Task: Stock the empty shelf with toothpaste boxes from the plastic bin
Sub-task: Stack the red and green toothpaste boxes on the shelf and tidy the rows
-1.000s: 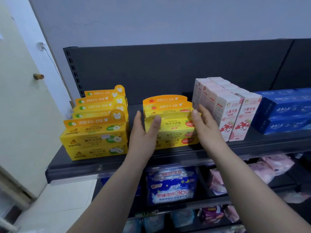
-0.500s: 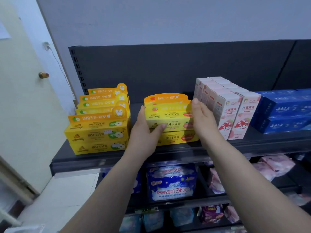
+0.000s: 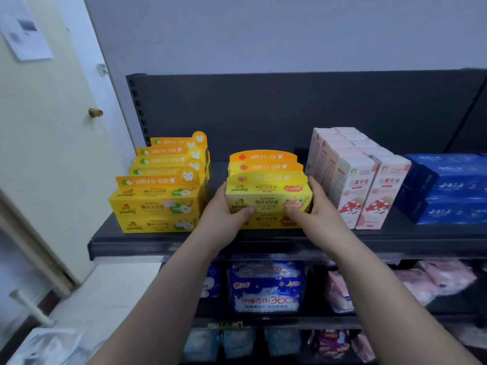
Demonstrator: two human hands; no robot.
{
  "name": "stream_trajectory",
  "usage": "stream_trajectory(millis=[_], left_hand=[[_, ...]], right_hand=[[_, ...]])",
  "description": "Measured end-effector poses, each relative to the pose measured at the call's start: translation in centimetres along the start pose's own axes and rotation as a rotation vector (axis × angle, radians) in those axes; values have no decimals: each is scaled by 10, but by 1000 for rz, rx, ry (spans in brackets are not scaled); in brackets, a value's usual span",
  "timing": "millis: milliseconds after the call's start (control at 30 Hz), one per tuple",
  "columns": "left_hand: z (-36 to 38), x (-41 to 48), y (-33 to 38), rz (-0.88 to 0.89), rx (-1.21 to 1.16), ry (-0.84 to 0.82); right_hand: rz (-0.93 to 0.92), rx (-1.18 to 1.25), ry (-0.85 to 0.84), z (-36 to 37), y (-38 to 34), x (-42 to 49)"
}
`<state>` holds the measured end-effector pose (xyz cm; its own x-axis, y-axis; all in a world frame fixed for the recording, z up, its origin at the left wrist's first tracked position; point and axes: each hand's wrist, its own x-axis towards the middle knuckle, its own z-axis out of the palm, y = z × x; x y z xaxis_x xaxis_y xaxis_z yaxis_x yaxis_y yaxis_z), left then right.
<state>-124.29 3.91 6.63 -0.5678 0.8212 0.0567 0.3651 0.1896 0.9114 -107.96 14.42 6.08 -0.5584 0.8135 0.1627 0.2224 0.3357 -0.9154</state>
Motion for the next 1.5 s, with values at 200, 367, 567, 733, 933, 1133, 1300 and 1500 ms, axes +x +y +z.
stream_trajectory(millis=[200, 367, 567, 733, 933, 1133, 1300, 1500], left_hand=[[3, -4, 5, 0, 6, 42], [6, -11, 4, 28, 74, 104], [7, -31, 11, 176, 231, 227], [-18, -67, 17, 616, 340, 463], [-113, -50, -22, 375, 186, 680], [-152, -21, -48, 85, -150, 390], [-160, 7, -62, -103, -510, 104], [-165, 18, -74, -178, -588, -82]], right_hand=[[-22, -69, 88, 4, 1, -3], [-57, -131, 128, 4, 2, -11], [-234, -286, 199, 3, -6, -27], [-589, -402, 223, 27, -32, -40], [-611, -281, -21, 94, -65, -47], [-363, -189, -58, 161, -81, -30], [-169, -16, 108, 186, -84, -17], [45, 139, 45, 186, -83, 2]])
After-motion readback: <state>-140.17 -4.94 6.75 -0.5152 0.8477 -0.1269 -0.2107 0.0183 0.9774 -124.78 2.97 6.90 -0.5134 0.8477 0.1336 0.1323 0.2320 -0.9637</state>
